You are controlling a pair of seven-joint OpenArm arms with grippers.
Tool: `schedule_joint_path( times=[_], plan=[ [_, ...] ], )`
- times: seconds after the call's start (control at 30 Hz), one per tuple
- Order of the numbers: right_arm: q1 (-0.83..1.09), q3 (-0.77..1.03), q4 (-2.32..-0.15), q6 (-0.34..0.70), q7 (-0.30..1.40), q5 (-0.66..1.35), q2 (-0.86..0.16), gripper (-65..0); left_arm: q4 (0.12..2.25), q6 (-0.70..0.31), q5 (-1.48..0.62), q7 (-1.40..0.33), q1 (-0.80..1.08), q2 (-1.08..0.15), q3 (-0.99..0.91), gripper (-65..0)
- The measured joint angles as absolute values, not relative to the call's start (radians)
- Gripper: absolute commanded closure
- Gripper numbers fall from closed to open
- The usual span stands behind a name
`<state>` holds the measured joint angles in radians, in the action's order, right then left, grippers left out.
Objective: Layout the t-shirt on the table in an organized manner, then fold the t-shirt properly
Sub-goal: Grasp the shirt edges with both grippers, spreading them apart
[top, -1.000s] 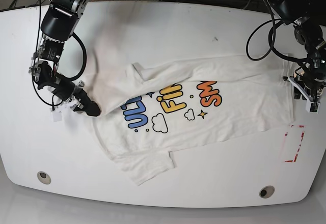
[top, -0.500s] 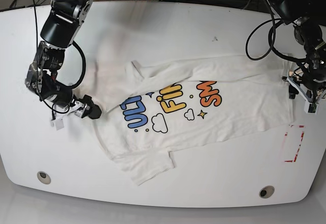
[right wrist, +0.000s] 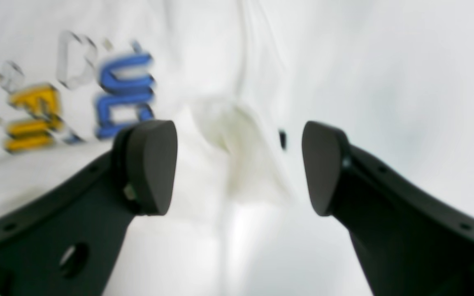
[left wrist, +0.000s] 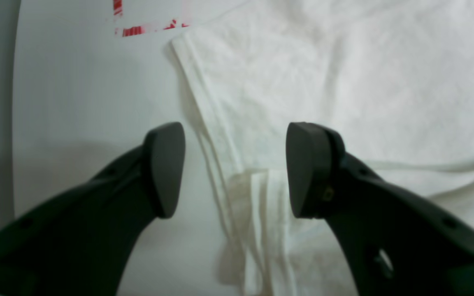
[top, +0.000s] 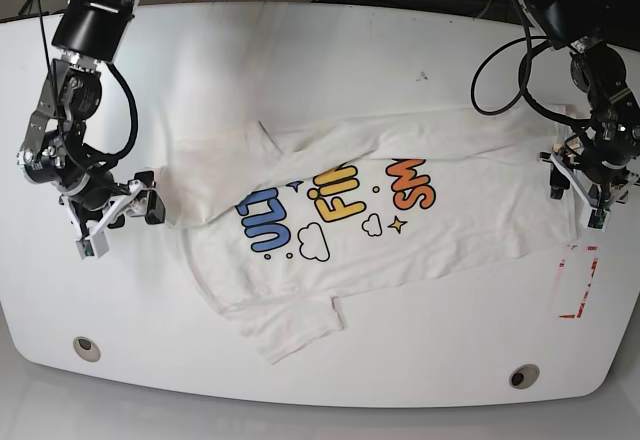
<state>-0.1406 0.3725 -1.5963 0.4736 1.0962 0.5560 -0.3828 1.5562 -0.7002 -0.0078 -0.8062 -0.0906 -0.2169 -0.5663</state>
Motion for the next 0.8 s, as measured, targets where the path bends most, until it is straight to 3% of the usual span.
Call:
schedule_joint_path(
  times=[0.43,0.8],
  plan=[
    [-0.06,0.372,-1.509,0.521,0.934,0.451,-0.391,-45.5,1.648,-0.705,-0.013,-0.614,0.019,-0.216,-0.514,-36.2],
    [-0.067,0.371,-1.361,0.548,0.809,0.449,-0.387,-45.5,1.652,-0.699,-0.002,-0.612,0.02,-0.22,-0.517,-36.5]
  ],
)
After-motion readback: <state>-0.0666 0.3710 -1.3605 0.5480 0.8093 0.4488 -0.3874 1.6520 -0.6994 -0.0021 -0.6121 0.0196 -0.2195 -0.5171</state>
